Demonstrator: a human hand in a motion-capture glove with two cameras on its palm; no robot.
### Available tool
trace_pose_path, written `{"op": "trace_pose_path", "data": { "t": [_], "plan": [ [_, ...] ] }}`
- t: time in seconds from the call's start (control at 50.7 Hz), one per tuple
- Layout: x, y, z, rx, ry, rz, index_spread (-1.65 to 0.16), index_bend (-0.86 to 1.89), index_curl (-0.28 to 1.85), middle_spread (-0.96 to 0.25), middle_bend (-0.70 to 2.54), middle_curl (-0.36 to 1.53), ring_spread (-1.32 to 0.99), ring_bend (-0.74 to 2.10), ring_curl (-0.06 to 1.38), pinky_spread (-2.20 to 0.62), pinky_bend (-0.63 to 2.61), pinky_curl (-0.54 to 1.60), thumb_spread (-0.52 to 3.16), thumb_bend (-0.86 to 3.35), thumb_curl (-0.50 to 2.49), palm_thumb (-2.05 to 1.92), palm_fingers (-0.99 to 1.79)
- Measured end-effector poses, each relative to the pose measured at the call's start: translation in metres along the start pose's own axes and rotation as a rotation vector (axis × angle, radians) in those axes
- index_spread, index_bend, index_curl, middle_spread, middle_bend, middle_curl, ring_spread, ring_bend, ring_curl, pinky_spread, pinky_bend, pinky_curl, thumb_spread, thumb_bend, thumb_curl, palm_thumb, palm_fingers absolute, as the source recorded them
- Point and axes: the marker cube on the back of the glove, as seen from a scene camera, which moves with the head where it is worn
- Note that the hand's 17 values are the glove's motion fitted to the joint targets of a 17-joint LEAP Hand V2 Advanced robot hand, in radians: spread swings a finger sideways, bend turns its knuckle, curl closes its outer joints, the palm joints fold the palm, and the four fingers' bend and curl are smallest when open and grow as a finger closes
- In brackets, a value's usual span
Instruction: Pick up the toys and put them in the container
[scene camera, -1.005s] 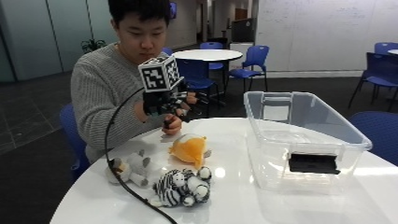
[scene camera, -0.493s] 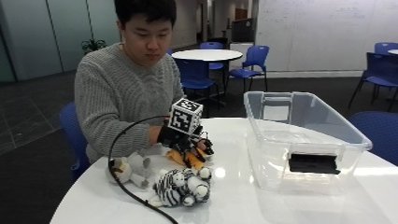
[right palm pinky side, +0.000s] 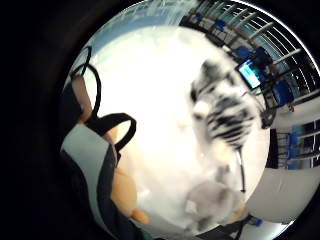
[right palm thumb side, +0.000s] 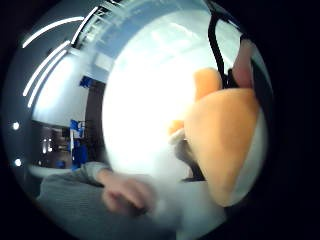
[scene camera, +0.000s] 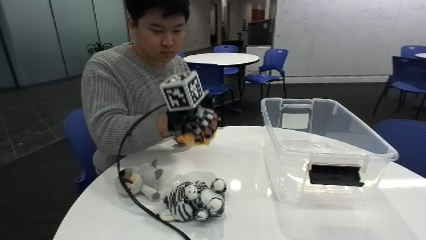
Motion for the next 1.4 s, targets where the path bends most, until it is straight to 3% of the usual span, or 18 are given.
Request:
{"op": "trace_pose_path", "data": {
  "t": [0.158,0.296,0.394,0.453,0.532,0.572,0.631,0.729,0.848,0.927,0.946,0.986,1.065,1.203,1.321,1.4],
  "plan": [
    [-0.002,-0.029,-0.092,0.123,-0.011,-0.033,-0.31,0.66,0.48,-0.22,0.79,0.59,-0.45,1.04,0.43,-0.39,0.96,0.38,0.77,0.14,0.69,0.6,1.11],
    [-0.004,-0.056,-0.108,0.119,-0.001,-0.056,-0.27,0.71,0.54,-0.2,0.85,0.64,-0.46,1.07,0.47,-0.4,0.98,0.4,0.58,0.13,0.76,0.61,1.07],
    [-0.036,-0.095,-0.114,0.086,-0.082,-0.18,-0.25,0.72,0.58,-0.2,0.86,0.67,-0.47,1.08,0.49,-0.41,1.0,0.42,0.47,0.12,0.8,0.61,1.03],
    [-0.049,-0.138,-0.11,0.07,-0.053,-0.247,-0.24,0.72,0.59,-0.2,0.87,0.68,-0.47,1.08,0.5,-0.41,1.01,0.43,0.42,0.11,0.82,0.6,1.0],
    [-0.089,-0.202,-0.092,0.029,-0.079,-0.161,-0.24,0.71,0.62,-0.2,0.86,0.7,-0.48,1.09,0.52,-0.41,1.03,0.45,0.37,0.1,0.84,0.59,0.95],
    [-0.1,-0.227,-0.075,0.009,0.035,-0.162,-0.24,0.7,0.63,-0.2,0.86,0.71,-0.49,1.09,0.53,-0.41,1.05,0.45,0.36,0.1,0.86,0.59,0.93],
    [-0.112,-0.255,-0.05,-0.019,0.165,-0.15,-0.25,0.7,0.65,-0.2,0.86,0.72,-0.49,1.08,0.54,-0.41,1.06,0.46,0.35,0.1,0.88,0.59,0.89],
    [-0.135,-0.276,-0.023,-0.075,0.094,-0.161,-0.26,0.68,0.67,-0.21,0.85,0.74,-0.5,1.08,0.56,-0.41,1.08,0.47,0.34,0.09,0.91,0.58,0.85],
    [-0.137,-0.28,0.003,-0.151,0.132,-0.163,-0.27,0.65,0.7,-0.21,0.84,0.76,-0.5,1.08,0.57,-0.4,1.1,0.47,0.33,0.08,0.94,0.57,0.78],
    [-0.134,-0.276,0.027,-0.329,0.166,-0.089,-0.29,0.54,0.71,-0.22,0.77,0.76,-0.48,1.06,0.59,-0.4,1.19,0.5,0.38,0.05,0.95,0.53,0.61],
    [-0.132,-0.273,0.031,-0.386,0.159,-0.09,-0.3,0.34,0.66,-0.22,0.72,0.74,-0.46,1.07,0.59,-0.38,1.25,0.51,0.48,0.01,0.95,0.44,0.42],
    [-0.127,-0.267,0.039,-0.481,0.143,-0.124,-0.3,0.23,0.68,-0.21,0.55,0.69,-0.41,1.01,0.6,-0.31,1.34,0.56,0.66,-0.08,0.88,0.23,-0.09],
    [-0.117,-0.261,0.042,-0.511,0.101,-0.162,-0.32,0.05,0.53,-0.17,0.26,0.57,-0.3,0.74,0.51,-0.18,1.43,0.53,0.85,-0.11,0.75,0.04,-0.43],
    [-0.108,-0.249,0.018,-0.417,0.038,-0.116,-0.32,0.04,0.38,-0.14,0.13,0.47,-0.19,0.54,0.4,-0.06,1.36,0.48,1.03,-0.07,0.62,-0.06,-0.35],
    [-0.068,-0.225,-0.026,-0.345,0.127,-0.13,-0.32,0.06,0.32,-0.13,0.12,0.42,-0.13,0.49,0.37,-0.01,1.28,0.44,1.11,-0.06,0.52,-0.07,-0.3],
    [-0.034,-0.188,-0.07,-0.298,-0.043,-0.17,-0.33,0.09,0.3,-0.13,0.13,0.4,-0.11,0.45,0.36,0.01,1.23,0.42,1.15,-0.06,0.47,-0.07,-0.27]
  ]
}}
